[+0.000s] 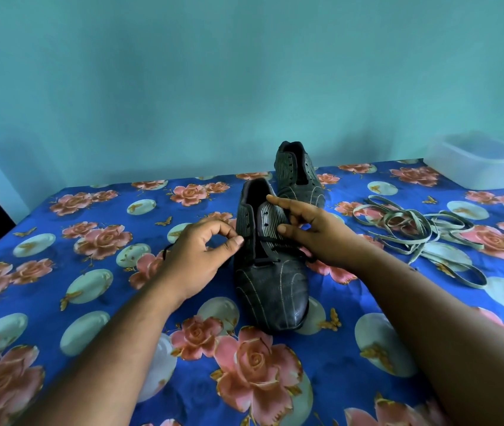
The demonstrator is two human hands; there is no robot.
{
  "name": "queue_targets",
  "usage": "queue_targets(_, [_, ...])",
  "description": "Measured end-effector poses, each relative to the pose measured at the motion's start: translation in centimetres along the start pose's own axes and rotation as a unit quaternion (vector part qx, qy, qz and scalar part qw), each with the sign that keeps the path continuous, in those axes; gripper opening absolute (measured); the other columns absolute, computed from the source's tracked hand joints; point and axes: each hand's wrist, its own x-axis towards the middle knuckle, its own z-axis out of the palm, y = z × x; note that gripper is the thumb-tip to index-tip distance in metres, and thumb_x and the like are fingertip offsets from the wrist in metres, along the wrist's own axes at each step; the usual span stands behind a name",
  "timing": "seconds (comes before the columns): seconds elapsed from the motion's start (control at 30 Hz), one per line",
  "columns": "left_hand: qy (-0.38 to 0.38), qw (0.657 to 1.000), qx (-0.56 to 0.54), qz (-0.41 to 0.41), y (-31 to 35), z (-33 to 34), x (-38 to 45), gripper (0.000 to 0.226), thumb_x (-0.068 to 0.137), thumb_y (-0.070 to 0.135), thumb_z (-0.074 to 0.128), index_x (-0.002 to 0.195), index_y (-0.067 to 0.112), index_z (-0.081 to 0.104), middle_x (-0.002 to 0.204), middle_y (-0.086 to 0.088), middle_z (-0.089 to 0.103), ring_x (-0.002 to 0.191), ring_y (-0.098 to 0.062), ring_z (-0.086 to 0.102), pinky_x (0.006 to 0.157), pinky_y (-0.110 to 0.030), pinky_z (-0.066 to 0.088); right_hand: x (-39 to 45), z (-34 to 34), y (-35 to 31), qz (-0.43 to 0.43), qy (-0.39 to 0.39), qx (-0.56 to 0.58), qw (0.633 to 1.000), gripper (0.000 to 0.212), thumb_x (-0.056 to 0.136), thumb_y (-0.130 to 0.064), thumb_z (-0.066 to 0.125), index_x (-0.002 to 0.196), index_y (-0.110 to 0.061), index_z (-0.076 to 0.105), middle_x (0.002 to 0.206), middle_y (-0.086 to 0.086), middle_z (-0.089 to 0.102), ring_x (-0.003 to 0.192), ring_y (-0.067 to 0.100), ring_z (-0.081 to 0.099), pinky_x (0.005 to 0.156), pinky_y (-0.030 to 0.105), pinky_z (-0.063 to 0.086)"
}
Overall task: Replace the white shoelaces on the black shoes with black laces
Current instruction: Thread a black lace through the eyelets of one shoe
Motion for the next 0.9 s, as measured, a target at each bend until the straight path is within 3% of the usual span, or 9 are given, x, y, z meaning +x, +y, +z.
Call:
queue_targets(0.07, [0.005, 1.000, 0.013, -0.003, -0.6, -0.5, 0.2, 0.007, 0.095, 0.025, 0.070, 0.089, 0.021, 0.068, 0.108, 0.016, 0.064, 0.121, -0.013, 0.059, 0.098, -0.024, 0.045, -0.1, 0.1, -0.1, 0.001, 0.002, -0.002, 1.000, 0.054, 0.099, -0.025, 0.065, 0.143, -0.050, 0.046, 0.084, -0.001, 0.043, 0.075, 0.009, 0.048, 0.070, 0.016, 0.043])
queue_targets(0.13, [0.038, 0.997, 0.066, -0.006, -1.5, -1.2, 0.5, 0.009, 0.094, 0.033, 0.070, 0.086, 0.031, 0.066, 0.105, 0.021, 0.064, 0.107, -0.016, 0.066, 0.090, -0.037, 0.054, -0.1, 0.1, 0.0, 0.003, 0.003, -0.002, 1.000, 0.054, 0.099, -0.025, 0.064, 0.144, -0.048, 0.046, 0.086, 0.000, 0.044, 0.076, 0.010, 0.048, 0.070, 0.013, 0.042])
queue_targets(0.2, [0.095, 0.983, 0.158, -0.026, -2.4, -2.1, 0.8, 0.014, 0.093, 0.040, 0.070, 0.082, 0.035, 0.063, 0.106, 0.015, 0.065, 0.099, -0.024, 0.067, 0.078, -0.048, 0.057, -0.1, 0.2, 0.0, 0.005, 0.004, -0.002, 1.000, 0.054, 0.099, -0.025, 0.064, 0.144, -0.048, 0.046, 0.086, -0.001, 0.043, 0.076, 0.009, 0.048, 0.071, 0.013, 0.042])
queue_targets(0.33, [0.184, 0.923, 0.324, -0.094, -2.9, -3.7, 0.8, 0.016, 0.093, 0.045, 0.066, 0.085, 0.031, 0.067, 0.113, -0.004, 0.069, 0.100, -0.036, 0.062, 0.077, -0.047, 0.051, 0.0, 0.2, 0.0, -0.002, 0.007, -0.012, 1.000, 0.054, 0.099, -0.026, 0.064, 0.145, -0.047, 0.046, 0.084, -0.003, 0.042, 0.076, 0.007, 0.046, 0.073, 0.013, 0.040])
queue_targets(0.47, [0.168, 0.940, 0.293, -0.042, -2.7, -3.1, 0.8, 0.034, 0.092, 0.062, 0.056, 0.103, 0.034, 0.072, 0.119, 0.004, 0.068, 0.114, -0.030, 0.059, 0.086, -0.048, 0.048, 0.0, 0.3, 0.2, 0.000, 0.008, -0.017, 1.000, 0.052, 0.100, -0.029, 0.063, 0.145, -0.050, 0.046, 0.083, -0.005, 0.042, 0.076, 0.009, 0.046, 0.074, 0.021, 0.043])
queue_targets(0.57, [0.094, 0.979, 0.173, 0.047, -1.7, -1.5, 0.8, 0.051, 0.090, 0.073, 0.046, 0.111, 0.035, 0.072, 0.117, 0.015, 0.068, 0.116, -0.014, 0.062, 0.094, -0.049, 0.051, 0.0, 0.3, 0.3, 0.002, 0.007, -0.023, 1.000, 0.052, 0.100, -0.030, 0.062, 0.145, -0.051, 0.046, 0.085, -0.004, 0.043, 0.081, 0.012, 0.049, 0.077, 0.023, 0.044])
queue_targets(0.73, [0.028, 0.995, 0.070, 0.069, -1.6, 0.1, 0.7, 0.041, 0.083, 0.065, 0.059, 0.092, 0.027, 0.071, 0.118, 0.013, 0.068, 0.123, -0.004, 0.059, 0.104, -0.047, 0.048, -0.1, 0.3, 0.1, 0.002, 0.012, -0.048, 0.999, 0.054, 0.097, -0.043, 0.062, 0.147, -0.050, 0.043, 0.094, -0.004, 0.048, 0.095, 0.009, 0.053, 0.081, 0.009, 0.038])
queue_targets(0.9, [0.037, 0.989, 0.128, 0.058, -1.7, -0.6, 0.6, 0.030, 0.085, 0.063, 0.059, 0.086, 0.034, 0.067, 0.115, 0.022, 0.063, 0.124, -0.009, 0.056, 0.103, -0.050, 0.044, -0.1, 0.6, -0.1, 0.000, 0.021, -0.050, 0.999, 0.057, 0.095, -0.043, 0.065, 0.147, -0.046, 0.045, 0.098, -0.005, 0.047, 0.095, 0.003, 0.052, 0.083, 0.005, 0.037])
